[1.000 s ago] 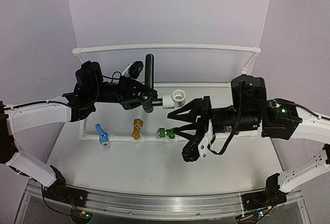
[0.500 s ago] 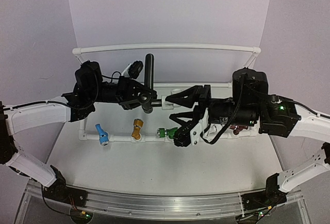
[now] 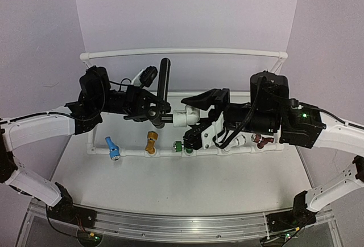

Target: Install the water faucets

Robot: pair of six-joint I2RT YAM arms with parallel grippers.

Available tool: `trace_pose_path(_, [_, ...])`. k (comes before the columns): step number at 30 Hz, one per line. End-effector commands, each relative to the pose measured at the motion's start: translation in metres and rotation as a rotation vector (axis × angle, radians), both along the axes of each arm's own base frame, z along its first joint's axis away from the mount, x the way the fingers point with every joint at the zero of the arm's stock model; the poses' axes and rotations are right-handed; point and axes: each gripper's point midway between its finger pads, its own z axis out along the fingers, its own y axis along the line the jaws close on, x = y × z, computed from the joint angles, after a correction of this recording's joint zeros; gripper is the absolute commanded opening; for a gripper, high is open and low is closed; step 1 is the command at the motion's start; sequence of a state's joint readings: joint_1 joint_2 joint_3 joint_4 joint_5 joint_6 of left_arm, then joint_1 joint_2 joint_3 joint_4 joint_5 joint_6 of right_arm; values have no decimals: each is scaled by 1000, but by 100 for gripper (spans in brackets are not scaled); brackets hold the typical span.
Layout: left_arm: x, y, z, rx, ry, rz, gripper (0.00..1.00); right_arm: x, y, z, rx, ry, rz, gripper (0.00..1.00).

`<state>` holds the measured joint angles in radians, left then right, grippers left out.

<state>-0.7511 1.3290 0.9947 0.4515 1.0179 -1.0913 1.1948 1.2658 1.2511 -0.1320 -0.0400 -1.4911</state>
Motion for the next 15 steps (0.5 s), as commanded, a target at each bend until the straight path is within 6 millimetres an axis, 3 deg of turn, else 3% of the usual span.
trace_pose_path(1, [-24,16,61,-145,-173,-29,0,6,-1,16,59,25,-28,52])
trace_pose_path(15, [-16,15,80,-207,-167,-1,0,-9,-3,-8,14,37,49,49])
